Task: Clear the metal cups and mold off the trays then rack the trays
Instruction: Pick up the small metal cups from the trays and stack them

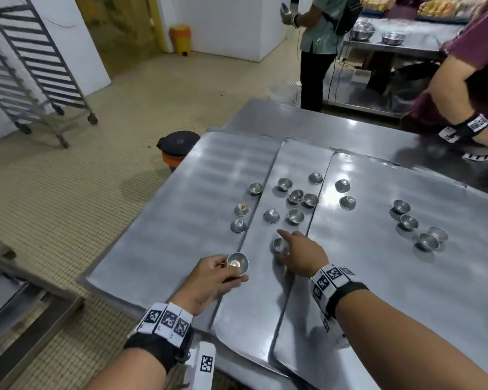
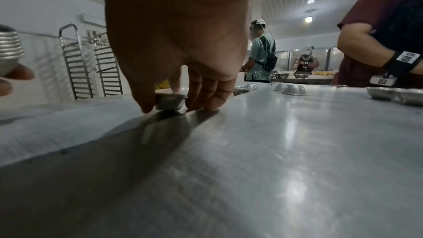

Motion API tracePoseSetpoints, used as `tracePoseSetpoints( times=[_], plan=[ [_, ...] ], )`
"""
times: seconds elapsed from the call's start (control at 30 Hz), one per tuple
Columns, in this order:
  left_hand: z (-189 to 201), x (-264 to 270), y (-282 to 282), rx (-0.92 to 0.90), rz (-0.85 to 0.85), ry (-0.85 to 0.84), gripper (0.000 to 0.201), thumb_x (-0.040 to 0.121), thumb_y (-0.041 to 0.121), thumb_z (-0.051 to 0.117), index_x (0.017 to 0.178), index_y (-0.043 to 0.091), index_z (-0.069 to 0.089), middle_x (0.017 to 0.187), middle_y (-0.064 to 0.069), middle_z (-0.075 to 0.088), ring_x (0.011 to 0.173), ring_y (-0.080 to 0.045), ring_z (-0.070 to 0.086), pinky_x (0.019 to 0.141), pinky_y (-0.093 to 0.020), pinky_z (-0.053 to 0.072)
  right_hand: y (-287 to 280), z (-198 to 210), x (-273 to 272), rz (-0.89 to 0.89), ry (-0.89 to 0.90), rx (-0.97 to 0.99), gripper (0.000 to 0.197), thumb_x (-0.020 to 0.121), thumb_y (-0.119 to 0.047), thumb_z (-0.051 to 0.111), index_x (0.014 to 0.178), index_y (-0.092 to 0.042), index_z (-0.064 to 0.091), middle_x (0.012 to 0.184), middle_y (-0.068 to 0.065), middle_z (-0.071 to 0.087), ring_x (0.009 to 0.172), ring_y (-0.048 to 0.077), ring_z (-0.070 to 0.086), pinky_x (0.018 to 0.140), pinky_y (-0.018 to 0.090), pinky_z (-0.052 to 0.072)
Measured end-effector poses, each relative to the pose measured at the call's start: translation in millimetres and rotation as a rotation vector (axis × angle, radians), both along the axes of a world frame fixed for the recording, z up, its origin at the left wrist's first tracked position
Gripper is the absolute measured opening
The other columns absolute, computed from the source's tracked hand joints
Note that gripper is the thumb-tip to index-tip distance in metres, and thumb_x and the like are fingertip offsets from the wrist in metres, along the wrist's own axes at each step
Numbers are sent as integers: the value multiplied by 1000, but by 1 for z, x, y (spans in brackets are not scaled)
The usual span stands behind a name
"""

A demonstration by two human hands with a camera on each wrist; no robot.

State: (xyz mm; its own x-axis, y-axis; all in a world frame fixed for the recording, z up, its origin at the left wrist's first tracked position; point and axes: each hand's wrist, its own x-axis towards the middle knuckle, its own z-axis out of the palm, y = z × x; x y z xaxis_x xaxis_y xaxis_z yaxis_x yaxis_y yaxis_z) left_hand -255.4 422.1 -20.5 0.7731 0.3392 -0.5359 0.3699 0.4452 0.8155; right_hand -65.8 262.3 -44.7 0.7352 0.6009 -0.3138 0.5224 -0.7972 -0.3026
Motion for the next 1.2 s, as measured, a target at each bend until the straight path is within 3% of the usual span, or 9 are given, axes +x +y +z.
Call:
tracePoseSetpoints(
  times=[0.1,0.23,0.4,0.53,0.67,0.83,1.0,1.1,1.2],
  plan=[
    [-1,6,2,-10,-12,-7,24,89,1,72,112,-4,68,99,-17,76,101,-31,75,85,-28,61,3,2,-1,9,28,-30,50,85,-49,62,132,-37,51,118,1,52,106,27,63,89,40,53],
    [-3,12,1,-32,-16,-20,24,90,-1,71,112,-6,68,99,-19,75,101,-33,75,84,-29,61,-1,5,-1,6,35,-48,40,84,-45,64,118,-27,59,103,0,51,100,28,63,77,32,46],
    [-6,18,-3,-150,103,-25,22,98,6,57,110,-10,63,98,-26,74,101,-44,72,99,-49,55,-8,22,-15,-20,19,153,47,85,-44,69,126,-22,62,121,6,64,109,26,62,86,34,49],
    [0,23,-10,-287,216,-37,29,99,18,50,106,-8,63,104,-30,73,103,-50,69,81,-44,62,-6,39,-46,8,15,438,61,80,-52,75,133,-26,59,121,-5,64,101,13,64,87,30,51],
    [4,25,-19,-327,215,-72,40,103,25,41,111,-5,66,97,-22,73,80,-29,68,62,-33,62,-3,41,-69,88,27,438,64,79,-53,73,136,-31,56,126,-10,67,111,12,63,92,30,50],
    [1,23,-26,-243,153,-128,27,97,8,50,107,-6,70,102,-25,72,84,-28,66,75,-34,60,-3,32,-76,86,-11,402,66,81,-60,68,140,-38,48,124,-7,69,113,19,63,92,37,51],
    [-4,15,-24,-135,86,-146,25,96,-2,54,116,-8,68,109,-29,72,96,-34,72,82,-32,59,-10,33,-75,104,61,420,81,77,-69,66,148,-38,41,136,-14,61,117,8,61,94,29,49],
    [-8,10,-17,-143,129,-126,23,92,-3,63,114,-7,69,111,-27,73,101,-33,74,93,-34,58,-15,29,-54,41,84,397,67,86,-62,62,145,-34,46,140,-13,58,112,6,64,92,30,51],
    [-10,4,-9,-114,147,-108,24,90,-2,68,114,-7,68,114,-27,72,105,-37,73,95,-35,57,-13,21,-18,-42,25,285,59,90,-57,58,141,-28,52,139,-7,60,112,15,64,94,34,50]
  ],
)
